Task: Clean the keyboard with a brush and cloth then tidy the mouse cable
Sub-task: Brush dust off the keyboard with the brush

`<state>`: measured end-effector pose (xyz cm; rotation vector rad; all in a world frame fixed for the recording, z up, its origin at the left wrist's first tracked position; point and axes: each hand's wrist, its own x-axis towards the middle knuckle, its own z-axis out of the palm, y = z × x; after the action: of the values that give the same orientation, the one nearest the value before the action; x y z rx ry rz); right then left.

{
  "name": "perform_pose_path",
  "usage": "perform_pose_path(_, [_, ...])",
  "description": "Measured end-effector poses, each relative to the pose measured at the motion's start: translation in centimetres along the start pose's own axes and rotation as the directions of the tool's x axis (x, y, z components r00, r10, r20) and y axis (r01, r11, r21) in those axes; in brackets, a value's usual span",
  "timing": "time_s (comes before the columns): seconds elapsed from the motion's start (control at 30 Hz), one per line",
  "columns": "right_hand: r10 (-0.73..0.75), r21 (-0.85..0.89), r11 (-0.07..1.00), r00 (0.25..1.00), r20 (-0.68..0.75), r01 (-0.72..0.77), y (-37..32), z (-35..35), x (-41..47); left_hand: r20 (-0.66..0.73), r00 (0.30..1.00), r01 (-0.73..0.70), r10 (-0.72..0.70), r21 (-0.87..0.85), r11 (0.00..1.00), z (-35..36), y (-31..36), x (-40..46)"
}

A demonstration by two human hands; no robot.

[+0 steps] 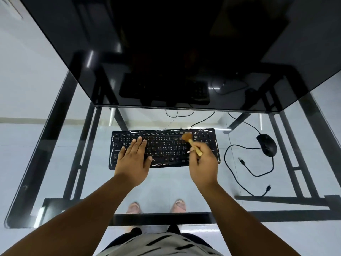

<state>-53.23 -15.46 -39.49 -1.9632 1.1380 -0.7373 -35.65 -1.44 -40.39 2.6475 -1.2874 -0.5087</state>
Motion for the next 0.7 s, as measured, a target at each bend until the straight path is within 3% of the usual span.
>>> perform_pose_path(0.07, [-0.016, 0.018, 1.0, 0.999, -0.041, 0.017, -1.0, 1.4, -0.5, -0.034, 0.999, 0.004, -0.005, -0.019, 1.0, -0.4, -1.7, -0.5])
perform_pose_path(0.2, [-0.136, 0.145, 0.983, 0.974, 0.182, 0.111, -3.8, 3.2, -1.2, -0.063, 0.998, 0.02, -0.022, -0.039, 0.999, -0.8, -4.1, -1.2])
perform_pose_path(0.3, [-0.143, 0.106, 0.988, 0.943, 0.299, 0.116, -5.4, 5.8, -2.1, -0.068, 0.996, 0.06, -0.064, -0.056, 0.997, -1.3, -7.0, -1.8])
perform_pose_path(0.43, [-0.091, 0.006, 0.996, 0.99, 0.11, 0.091, -6.4, 8.3, -2.6, -0.002, 0.997, 0.08, -0.08, -0.069, 0.994, -1.9, -9.9, -2.6])
perform_pose_path(0.53, [-0.188, 0.103, 0.981, 0.95, 0.249, 0.167, -8.0, 9.7, -3.1, 0.093, 0.992, 0.093, -0.089, -0.044, 0.995, -1.9, -11.6, -3.1])
perform_pose_path(0.6, [-0.221, 0.071, 0.975, 0.911, 0.348, 0.209, -8.9, 10.8, -3.6, 0.131, 0.988, 0.087, -0.082, -0.037, 0.995, -1.7, -12.6, -3.5])
perform_pose_path(0.7, [-0.208, -0.015, 0.976, 0.949, 0.236, 0.218, -8.8, 11.8, -3.8, 0.126, 0.991, 0.049, -0.047, -0.015, 0.999, -1.1, -13.2, -3.9])
